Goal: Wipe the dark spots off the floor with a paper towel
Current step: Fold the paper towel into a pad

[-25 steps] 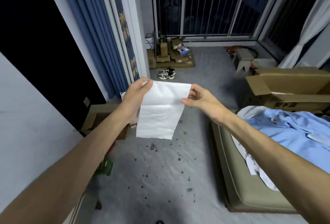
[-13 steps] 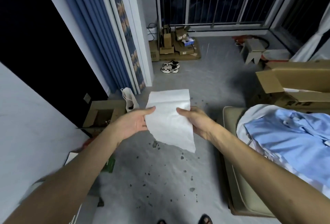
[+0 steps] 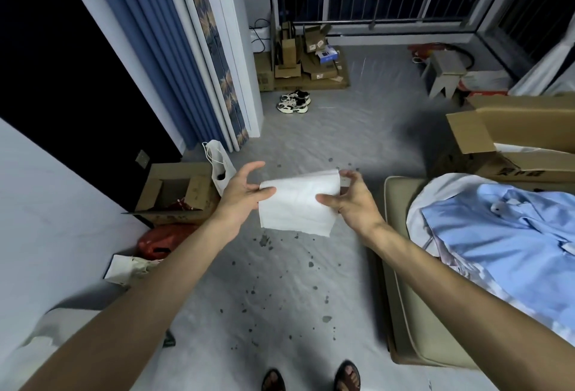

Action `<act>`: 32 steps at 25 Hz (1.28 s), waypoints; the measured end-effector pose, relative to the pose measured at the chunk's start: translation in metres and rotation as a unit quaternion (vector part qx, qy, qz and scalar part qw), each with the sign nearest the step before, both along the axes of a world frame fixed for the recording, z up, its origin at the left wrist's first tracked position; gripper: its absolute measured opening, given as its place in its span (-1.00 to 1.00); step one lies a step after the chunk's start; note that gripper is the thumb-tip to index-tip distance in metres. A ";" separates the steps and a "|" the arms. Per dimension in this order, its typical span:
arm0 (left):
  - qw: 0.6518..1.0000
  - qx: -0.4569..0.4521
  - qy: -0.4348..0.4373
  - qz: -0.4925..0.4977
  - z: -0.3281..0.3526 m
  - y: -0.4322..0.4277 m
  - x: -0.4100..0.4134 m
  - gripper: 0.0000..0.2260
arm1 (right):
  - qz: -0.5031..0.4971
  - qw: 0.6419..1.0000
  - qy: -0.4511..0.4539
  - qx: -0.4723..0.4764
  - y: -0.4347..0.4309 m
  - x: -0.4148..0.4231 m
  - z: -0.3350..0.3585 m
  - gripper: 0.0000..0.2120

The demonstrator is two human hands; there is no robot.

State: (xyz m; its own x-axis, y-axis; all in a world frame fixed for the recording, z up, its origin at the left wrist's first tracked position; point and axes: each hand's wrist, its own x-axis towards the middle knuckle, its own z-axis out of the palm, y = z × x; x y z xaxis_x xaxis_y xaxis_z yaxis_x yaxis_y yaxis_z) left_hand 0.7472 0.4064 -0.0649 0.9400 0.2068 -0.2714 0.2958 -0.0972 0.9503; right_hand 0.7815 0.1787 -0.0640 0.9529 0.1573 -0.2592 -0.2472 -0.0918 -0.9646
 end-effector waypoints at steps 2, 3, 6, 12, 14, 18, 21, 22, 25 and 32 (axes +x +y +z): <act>0.999 0.014 -0.023 -0.036 0.004 0.002 0.002 -0.73 | 0.016 0.996 -0.066 -0.055 -0.002 0.002 0.003 -0.22; 0.998 0.019 -0.028 -0.046 0.005 0.003 0.002 -0.77 | 0.036 0.993 -0.084 -0.076 -0.003 0.003 0.003 -0.26; 0.997 0.051 -0.026 -0.053 0.011 0.002 0.002 -0.75 | 0.060 0.984 -0.093 -0.138 -0.002 0.005 0.005 -0.58; 0.966 0.238 -0.091 -0.048 0.014 0.001 0.000 -0.84 | 0.076 0.969 -0.129 -0.196 -0.001 0.005 0.003 -0.91; 0.969 0.226 -0.084 -0.054 0.011 0.007 0.001 -0.91 | 0.092 0.967 -0.127 -0.201 0.000 0.006 0.003 -0.92; 0.996 0.062 -0.030 -0.060 0.004 0.017 -0.001 -0.75 | 0.154 0.983 -0.048 -0.090 0.000 0.008 0.000 -0.84; 0.999 0.008 -0.027 -0.036 -0.001 0.017 -0.002 -0.72 | 0.185 0.980 0.043 0.059 0.008 0.006 -0.008 -0.79; 0.999 0.002 -0.028 -0.016 -0.003 0.015 -0.002 -0.75 | 0.185 0.975 0.076 0.100 0.013 0.003 -0.013 -0.72; 0.999 0.012 -0.013 0.041 -0.011 0.015 -0.002 -0.77 | 0.182 0.962 0.134 0.152 0.028 -0.009 -0.028 -0.66; 0.996 -0.034 0.057 -0.066 -0.012 0.047 0.001 -0.58 | 0.086 0.966 0.169 0.175 0.045 0.008 -0.014 -0.69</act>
